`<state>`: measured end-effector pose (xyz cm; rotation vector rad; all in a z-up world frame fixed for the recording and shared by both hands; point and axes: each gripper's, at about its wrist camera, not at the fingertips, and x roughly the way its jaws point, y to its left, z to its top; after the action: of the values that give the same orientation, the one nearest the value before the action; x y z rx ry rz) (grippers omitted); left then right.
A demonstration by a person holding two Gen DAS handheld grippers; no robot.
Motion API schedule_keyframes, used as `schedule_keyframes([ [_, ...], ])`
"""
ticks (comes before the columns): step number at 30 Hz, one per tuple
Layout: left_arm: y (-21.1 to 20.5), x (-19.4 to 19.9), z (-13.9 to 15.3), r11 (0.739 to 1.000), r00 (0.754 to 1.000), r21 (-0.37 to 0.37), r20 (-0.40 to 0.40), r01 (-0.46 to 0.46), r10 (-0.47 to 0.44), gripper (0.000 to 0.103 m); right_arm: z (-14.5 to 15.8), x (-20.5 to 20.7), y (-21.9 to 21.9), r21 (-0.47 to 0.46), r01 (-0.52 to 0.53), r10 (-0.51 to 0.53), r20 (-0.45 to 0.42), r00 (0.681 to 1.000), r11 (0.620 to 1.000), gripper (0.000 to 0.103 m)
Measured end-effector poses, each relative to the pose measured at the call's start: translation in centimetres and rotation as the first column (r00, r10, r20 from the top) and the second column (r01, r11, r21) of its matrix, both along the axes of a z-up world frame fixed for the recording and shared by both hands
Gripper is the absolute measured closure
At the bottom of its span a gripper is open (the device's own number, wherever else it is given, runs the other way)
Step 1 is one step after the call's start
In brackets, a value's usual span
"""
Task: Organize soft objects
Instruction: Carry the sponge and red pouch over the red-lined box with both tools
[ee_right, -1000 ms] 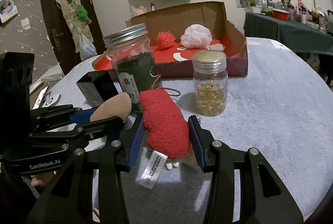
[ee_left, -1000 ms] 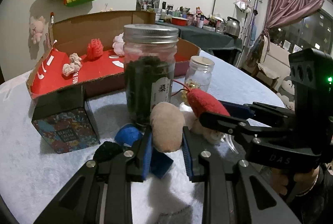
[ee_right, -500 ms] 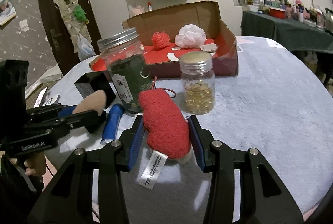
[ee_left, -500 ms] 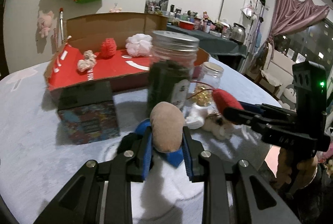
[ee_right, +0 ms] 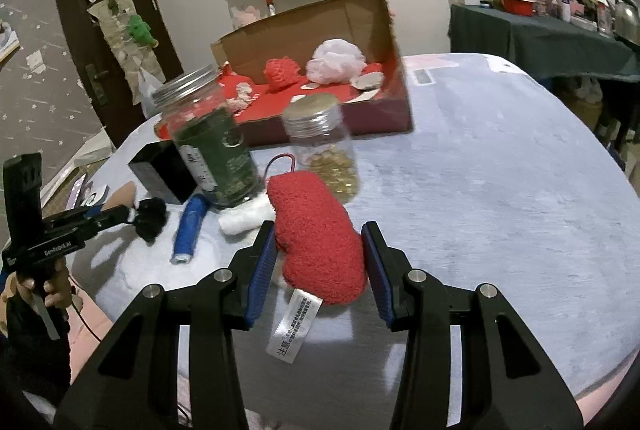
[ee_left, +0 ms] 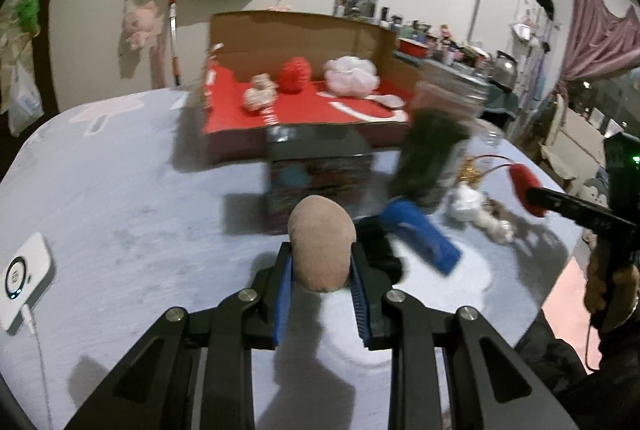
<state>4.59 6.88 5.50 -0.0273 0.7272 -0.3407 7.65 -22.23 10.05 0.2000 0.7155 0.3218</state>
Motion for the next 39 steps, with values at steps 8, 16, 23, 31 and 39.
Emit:
schedule_keyframes([
  [8,2.1,1.4,-0.6,0.999,0.999,0.029,-0.028,-0.032,0.033,0.075,-0.3,0.9,-1.9,0.013,0.021,-0.02,-0.044,0.999,1.0,0.062],
  [16,2.8,3.5,-0.8,0.997,0.998,0.082,-0.055,-0.008,0.013,0.075,-0.2,2.6,-3.4,-0.018,0.036,-0.037,-0.086,0.996,0.999,0.062],
  [23,3.3,5.6,-0.5,0.995,0.997,0.096,-0.071,0.035,-0.029,0.075,-0.1,5.2,-5.0,-0.029,0.035,-0.038,-0.129,0.991,0.999,0.062],
  [31,3.1,7.9,0.5,0.983,0.993,0.143,-0.063,0.112,-0.104,0.075,1.0,8.0,-4.9,-0.07,-0.009,-0.002,-0.145,0.989,0.997,0.062],
  [39,2.9,10.1,2.5,0.969,0.989,0.194,-0.049,0.15,-0.143,0.075,3.1,10.7,-3.5,-0.11,-0.072,0.058,-0.126,0.99,0.991,0.062],
])
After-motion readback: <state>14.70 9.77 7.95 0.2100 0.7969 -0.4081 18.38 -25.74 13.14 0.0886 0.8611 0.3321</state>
